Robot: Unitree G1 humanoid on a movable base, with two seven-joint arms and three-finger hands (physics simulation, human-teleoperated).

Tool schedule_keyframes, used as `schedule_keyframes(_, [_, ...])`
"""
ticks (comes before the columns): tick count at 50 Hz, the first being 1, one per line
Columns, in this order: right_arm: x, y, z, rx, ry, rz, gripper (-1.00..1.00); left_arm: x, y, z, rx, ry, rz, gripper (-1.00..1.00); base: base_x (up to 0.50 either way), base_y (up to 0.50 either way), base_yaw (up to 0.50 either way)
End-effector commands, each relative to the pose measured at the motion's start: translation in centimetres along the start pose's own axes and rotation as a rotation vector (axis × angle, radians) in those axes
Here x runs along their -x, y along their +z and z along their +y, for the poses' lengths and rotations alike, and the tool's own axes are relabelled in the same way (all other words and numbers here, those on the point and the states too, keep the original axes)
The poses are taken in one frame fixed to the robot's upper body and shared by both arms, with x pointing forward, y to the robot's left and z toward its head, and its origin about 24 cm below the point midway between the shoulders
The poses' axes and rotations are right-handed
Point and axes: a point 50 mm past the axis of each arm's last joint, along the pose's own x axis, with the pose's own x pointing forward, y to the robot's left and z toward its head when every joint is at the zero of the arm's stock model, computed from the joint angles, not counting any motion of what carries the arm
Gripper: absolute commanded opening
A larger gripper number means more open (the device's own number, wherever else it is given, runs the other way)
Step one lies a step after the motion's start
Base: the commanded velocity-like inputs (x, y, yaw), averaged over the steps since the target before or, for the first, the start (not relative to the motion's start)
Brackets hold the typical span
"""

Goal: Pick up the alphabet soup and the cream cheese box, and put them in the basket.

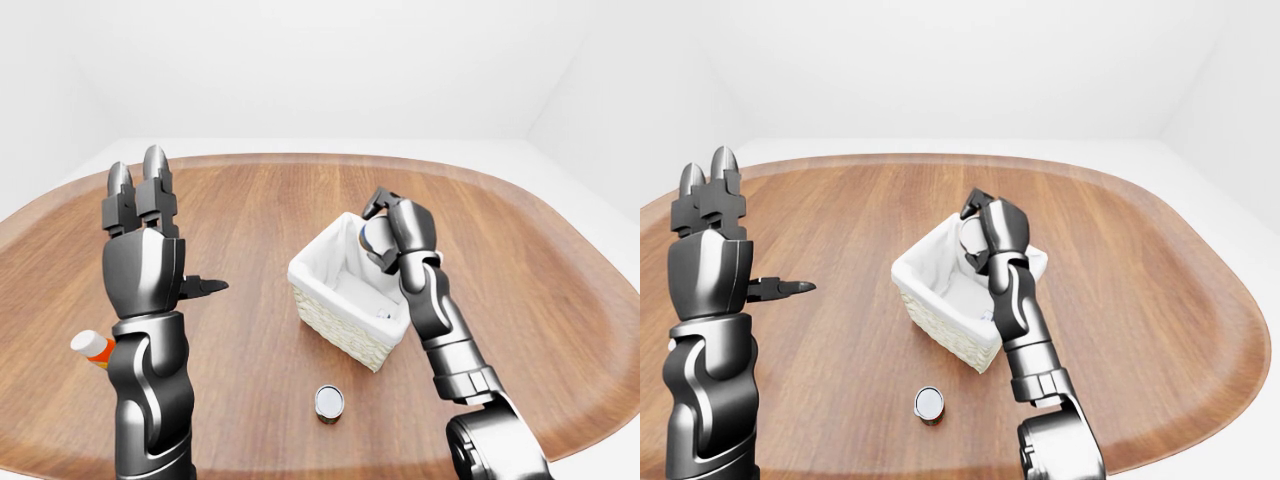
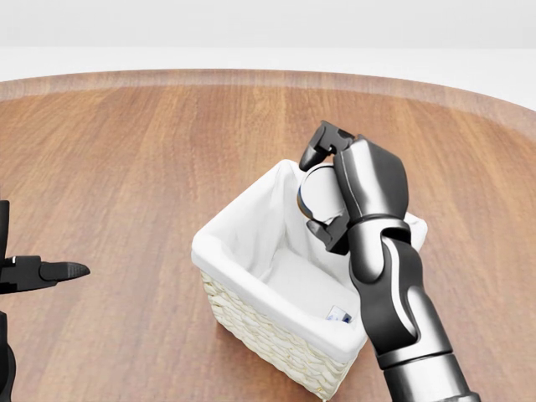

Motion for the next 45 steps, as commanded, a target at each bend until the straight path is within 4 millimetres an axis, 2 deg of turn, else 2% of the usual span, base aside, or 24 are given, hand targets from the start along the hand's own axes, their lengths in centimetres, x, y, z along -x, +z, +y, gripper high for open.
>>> schedule_keyframes(1, [-0.4,1.0,-0.5,0.070,0.044,-0.048,-1.00,0.0,0.0,0.1,0.000,0.004,0.000,1.00,0.00,0.00,0.00])
schedule_keyframes(14, [-0.3,1.3,0.0,0.166,0.137,-0.067,-1.00,0.0,-0.1,0.0,0.006,0.007,0.006,1.00,0.00,0.00,0.00])
schedule_keyframes(26, [-0.4,2.2,-0.5,0.224,0.172,-0.094,-1.00,0.0,-0.1,0.0,0.006,0.008,0.004,1.00,0.00,0.00,0.00])
schedule_keyframes(36, [-0.4,1.9,-0.7,0.271,0.191,-0.088,-1.00,0.0,-0.1,0.0,0.004,0.006,0.003,1.00,0.00,0.00,0.00])
schedule_keyframes(45, [-0.1,3.6,-1.8,0.279,0.180,-0.135,-1.00,-0.1,-0.1,-0.1,0.005,0.004,0.003,1.00,0.00,0.00,0.00])
